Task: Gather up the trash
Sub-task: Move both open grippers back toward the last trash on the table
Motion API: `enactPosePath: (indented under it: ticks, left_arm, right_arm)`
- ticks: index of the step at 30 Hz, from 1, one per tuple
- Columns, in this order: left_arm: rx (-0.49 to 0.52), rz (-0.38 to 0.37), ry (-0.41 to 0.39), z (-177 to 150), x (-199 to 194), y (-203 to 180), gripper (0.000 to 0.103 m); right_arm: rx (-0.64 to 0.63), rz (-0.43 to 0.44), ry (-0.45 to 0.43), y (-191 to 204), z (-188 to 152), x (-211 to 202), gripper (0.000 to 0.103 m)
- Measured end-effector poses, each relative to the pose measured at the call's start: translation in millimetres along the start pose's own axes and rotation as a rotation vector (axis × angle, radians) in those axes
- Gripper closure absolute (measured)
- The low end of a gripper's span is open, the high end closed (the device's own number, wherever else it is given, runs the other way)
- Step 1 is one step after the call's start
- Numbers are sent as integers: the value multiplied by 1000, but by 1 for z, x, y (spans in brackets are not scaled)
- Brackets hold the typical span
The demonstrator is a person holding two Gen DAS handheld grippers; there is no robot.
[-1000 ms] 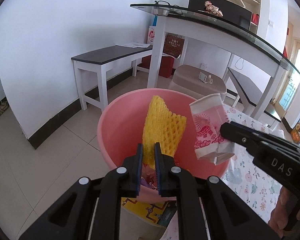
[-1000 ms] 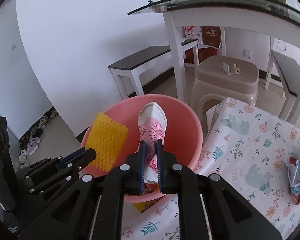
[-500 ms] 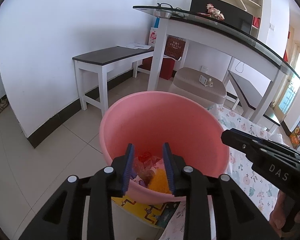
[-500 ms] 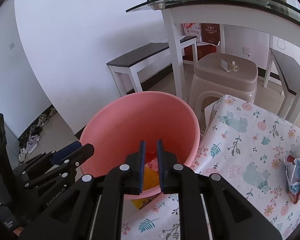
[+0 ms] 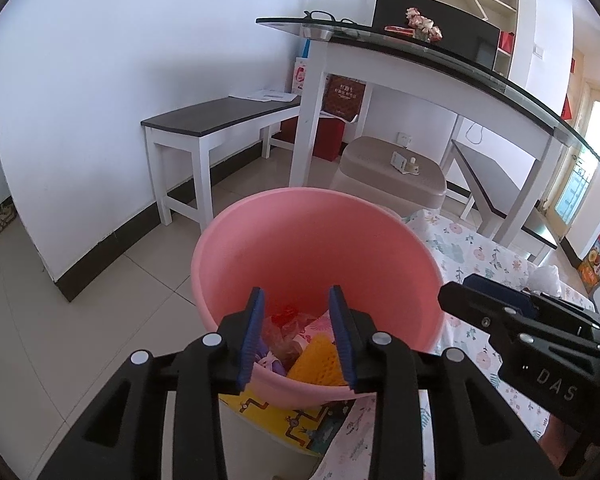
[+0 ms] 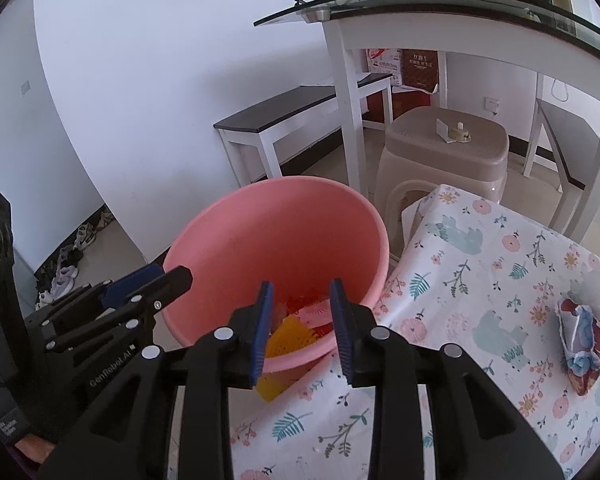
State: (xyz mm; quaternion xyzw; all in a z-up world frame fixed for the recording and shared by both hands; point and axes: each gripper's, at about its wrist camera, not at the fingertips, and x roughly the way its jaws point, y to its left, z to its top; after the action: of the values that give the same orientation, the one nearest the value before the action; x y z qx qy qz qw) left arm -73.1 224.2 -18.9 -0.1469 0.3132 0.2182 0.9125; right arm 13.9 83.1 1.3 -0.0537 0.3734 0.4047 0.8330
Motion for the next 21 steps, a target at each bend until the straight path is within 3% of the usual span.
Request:
enactPosePath:
  ticks: [4,9,21]
  left_arm:
    - [3,-13,-8,-1,-9,-4,70]
    - [13,-50,-25,-5,-23,-18,70]
    - [106,-202,17,-40,-48,-99,70]
  right_arm:
    - [6,-8,-3,-1,-7,-9,73]
    - [25,-79,-18,-9,-22,-29,73]
    - [185,-235,-34,-62,-94,-113,73]
